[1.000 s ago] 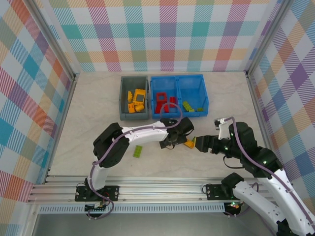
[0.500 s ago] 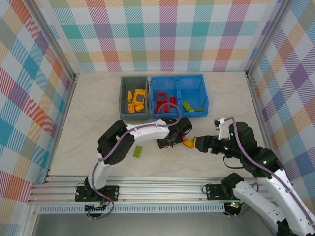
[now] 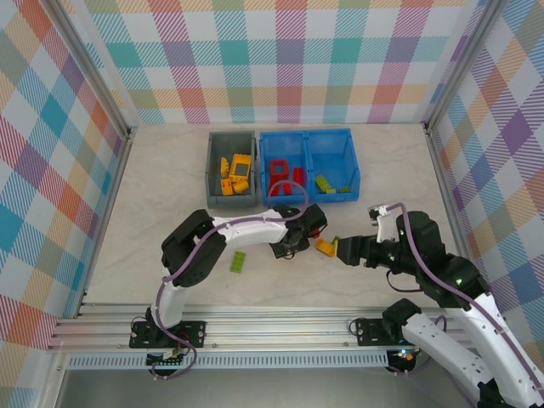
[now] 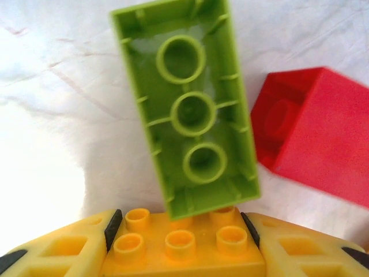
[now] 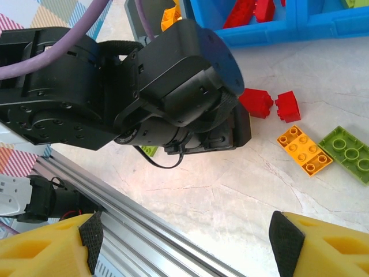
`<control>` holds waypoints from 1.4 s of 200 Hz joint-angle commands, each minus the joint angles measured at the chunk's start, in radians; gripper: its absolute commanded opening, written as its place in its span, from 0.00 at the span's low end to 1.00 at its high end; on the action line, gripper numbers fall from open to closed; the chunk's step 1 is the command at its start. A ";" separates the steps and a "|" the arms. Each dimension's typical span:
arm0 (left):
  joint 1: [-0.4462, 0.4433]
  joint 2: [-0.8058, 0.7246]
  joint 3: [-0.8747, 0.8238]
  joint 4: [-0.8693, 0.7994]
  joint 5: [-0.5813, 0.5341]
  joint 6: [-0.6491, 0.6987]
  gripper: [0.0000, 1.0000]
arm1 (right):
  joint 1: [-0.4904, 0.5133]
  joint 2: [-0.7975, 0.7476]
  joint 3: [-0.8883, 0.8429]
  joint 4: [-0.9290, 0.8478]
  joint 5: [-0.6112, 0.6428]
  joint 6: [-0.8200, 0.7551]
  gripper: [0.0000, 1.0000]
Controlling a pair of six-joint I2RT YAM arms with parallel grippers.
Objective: Sort the legos into containers by color
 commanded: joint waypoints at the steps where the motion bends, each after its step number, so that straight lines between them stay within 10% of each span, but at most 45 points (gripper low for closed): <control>1: -0.021 -0.149 -0.050 -0.017 0.000 -0.008 0.46 | 0.002 -0.005 0.042 -0.004 -0.047 -0.046 0.78; 63: 0.217 -0.408 -0.045 -0.208 -0.042 0.261 0.46 | 0.039 0.134 0.017 0.179 -0.158 -0.078 0.73; 135: 0.582 -0.130 0.329 -0.197 -0.130 0.544 0.44 | 0.228 0.440 0.076 0.511 0.075 -0.049 0.72; 196: 0.641 0.217 0.743 -0.161 -0.248 0.499 0.44 | 0.235 0.599 0.058 0.850 0.075 0.024 0.74; 280: 0.686 0.395 0.876 -0.072 -0.234 0.616 0.46 | 0.307 0.799 0.181 1.006 0.057 0.000 0.75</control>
